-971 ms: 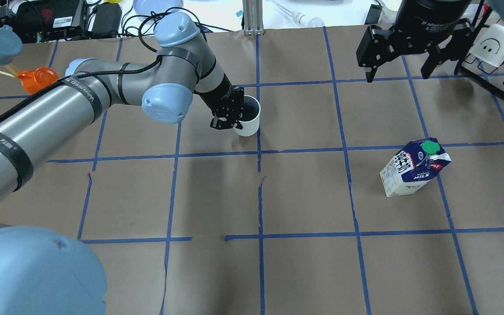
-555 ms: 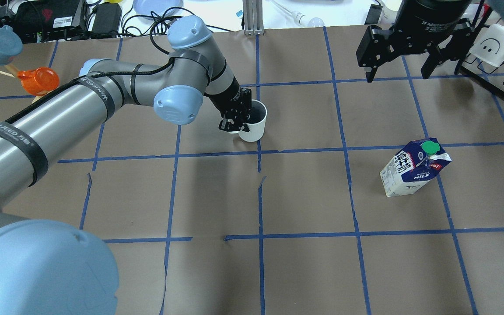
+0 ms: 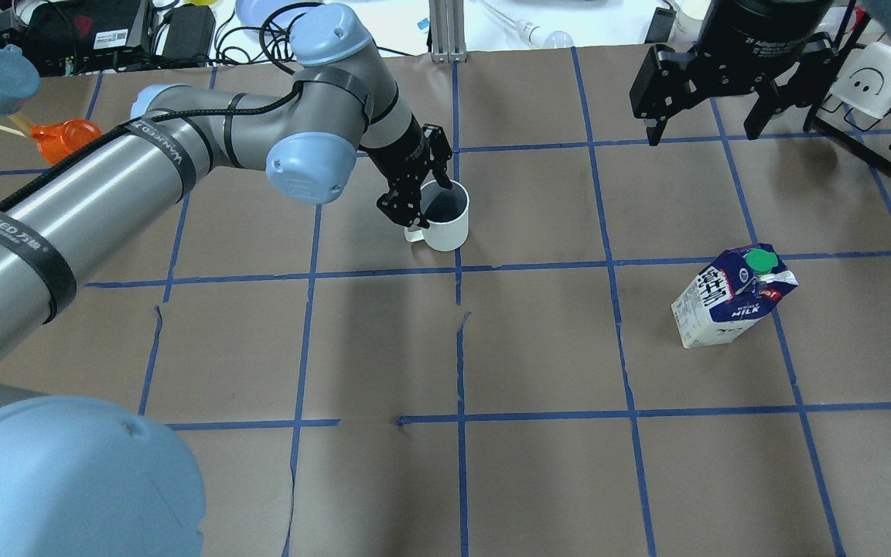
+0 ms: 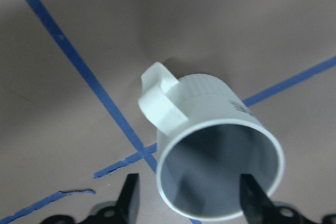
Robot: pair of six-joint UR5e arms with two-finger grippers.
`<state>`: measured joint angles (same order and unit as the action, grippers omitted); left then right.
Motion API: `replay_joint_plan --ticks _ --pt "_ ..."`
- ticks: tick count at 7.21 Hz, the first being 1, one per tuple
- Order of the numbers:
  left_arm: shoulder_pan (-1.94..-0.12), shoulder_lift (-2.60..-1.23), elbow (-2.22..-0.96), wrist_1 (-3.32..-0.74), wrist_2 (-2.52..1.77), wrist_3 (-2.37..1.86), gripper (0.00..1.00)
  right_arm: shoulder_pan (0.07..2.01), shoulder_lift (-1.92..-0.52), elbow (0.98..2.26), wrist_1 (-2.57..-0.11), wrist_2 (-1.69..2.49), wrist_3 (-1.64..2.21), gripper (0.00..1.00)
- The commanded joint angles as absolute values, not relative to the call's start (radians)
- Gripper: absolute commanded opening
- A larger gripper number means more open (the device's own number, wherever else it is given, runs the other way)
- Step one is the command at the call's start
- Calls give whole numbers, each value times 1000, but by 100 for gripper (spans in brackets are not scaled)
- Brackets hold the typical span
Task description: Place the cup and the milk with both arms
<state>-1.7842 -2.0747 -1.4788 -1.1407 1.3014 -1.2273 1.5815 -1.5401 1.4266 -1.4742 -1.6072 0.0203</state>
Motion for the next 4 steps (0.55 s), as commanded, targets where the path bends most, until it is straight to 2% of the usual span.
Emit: replay_joint_plan --ticks 1,2,4 --pt "-1772 -2049 -1361 -1320 1418 -1018 98 1582 -1537 1427 -1477 -1605 18 100" --pt "-1752 -2037 -1298 -1413 1528 -824 100 1582 -1536 1427 -1479 -1609 18 100" --pt "-1676 -1987 -1270 -1476 1597 -511 100 1582 -1536 1431 -1479 -1611 15 100"
